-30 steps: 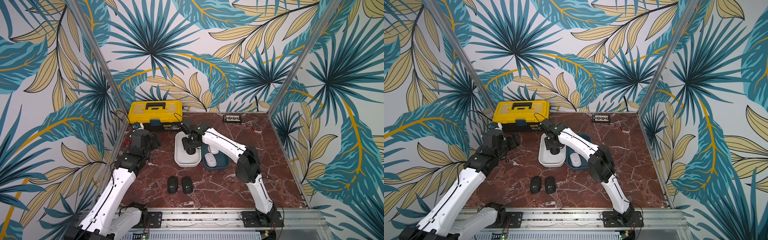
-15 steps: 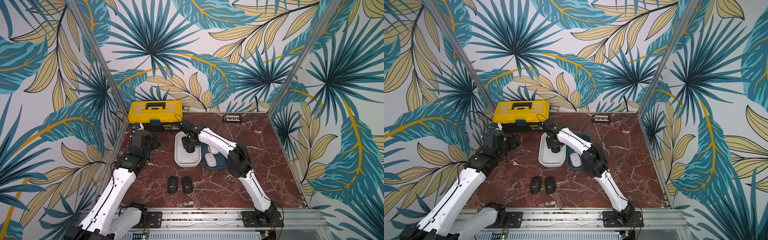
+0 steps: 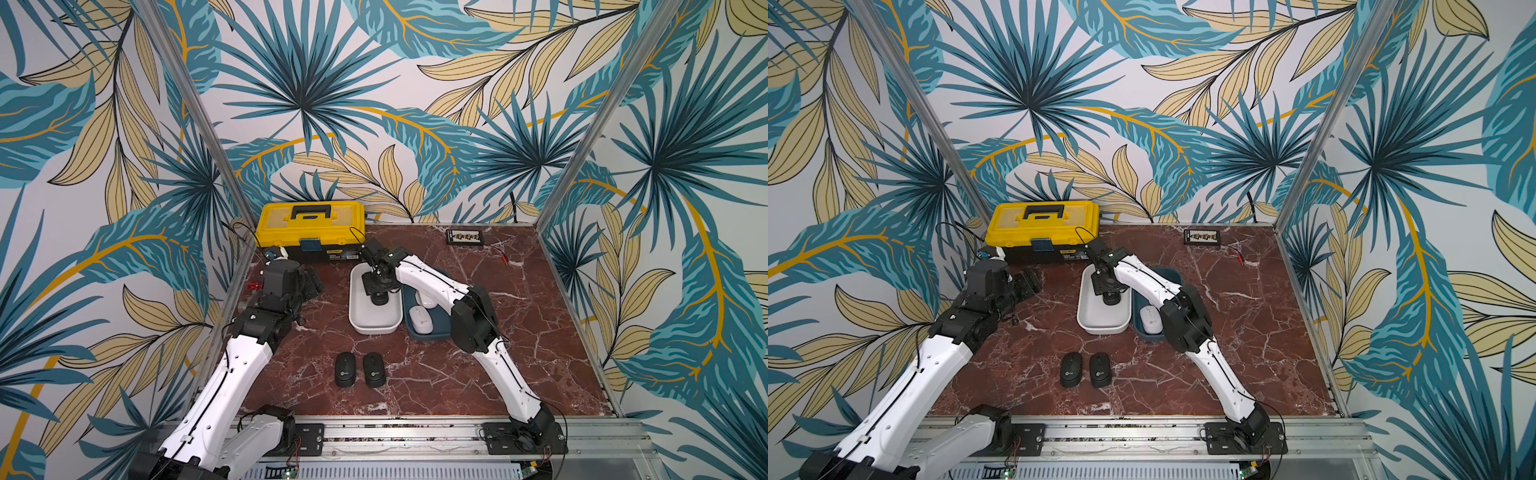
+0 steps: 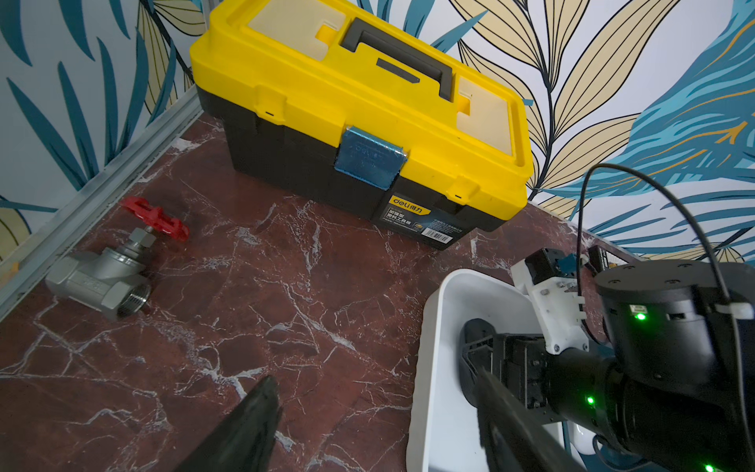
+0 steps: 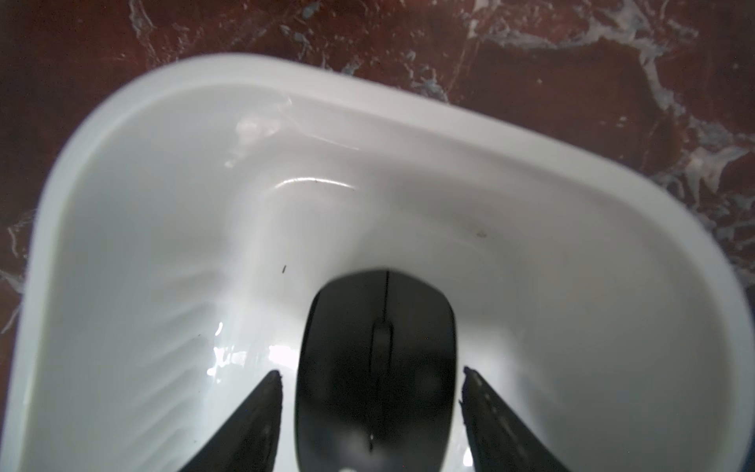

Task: Place the mice by color into the storage box
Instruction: Place the mouse in the storage box, then pick up the mouse from the center of the board.

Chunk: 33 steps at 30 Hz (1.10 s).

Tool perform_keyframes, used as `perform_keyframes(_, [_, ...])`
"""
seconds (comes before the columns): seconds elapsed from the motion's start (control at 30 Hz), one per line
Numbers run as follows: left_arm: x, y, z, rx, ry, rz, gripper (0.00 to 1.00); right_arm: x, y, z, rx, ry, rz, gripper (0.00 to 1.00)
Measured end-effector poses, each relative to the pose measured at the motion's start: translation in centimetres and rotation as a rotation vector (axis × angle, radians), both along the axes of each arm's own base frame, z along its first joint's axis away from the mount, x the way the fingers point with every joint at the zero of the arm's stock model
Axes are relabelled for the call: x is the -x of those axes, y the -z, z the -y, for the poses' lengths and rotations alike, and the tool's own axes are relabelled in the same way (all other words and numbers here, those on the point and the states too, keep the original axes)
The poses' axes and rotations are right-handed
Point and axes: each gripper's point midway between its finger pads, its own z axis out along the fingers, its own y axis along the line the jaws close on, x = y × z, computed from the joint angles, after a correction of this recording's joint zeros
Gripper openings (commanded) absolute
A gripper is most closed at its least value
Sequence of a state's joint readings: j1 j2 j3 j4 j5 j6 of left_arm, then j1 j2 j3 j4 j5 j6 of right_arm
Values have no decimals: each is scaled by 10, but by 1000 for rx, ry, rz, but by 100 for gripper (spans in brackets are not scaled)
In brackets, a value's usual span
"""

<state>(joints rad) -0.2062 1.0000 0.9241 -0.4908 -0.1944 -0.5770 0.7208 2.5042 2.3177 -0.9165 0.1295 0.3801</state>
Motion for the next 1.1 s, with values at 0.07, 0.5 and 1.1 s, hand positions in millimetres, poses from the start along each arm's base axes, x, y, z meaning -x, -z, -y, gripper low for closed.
perform_keyframes(0.07, [0, 0, 0, 0, 0, 0, 77, 0, 0, 0, 0, 0, -1, 75])
perform_keyframes(0.5, [1, -2, -1, -5, -2, 5, 77, 30, -57, 1, -44, 5, 23, 75])
perform_keyframes(1.1, [15, -23, -4, 0, -2, 67, 78, 231, -57, 7, 37, -107, -45, 75])
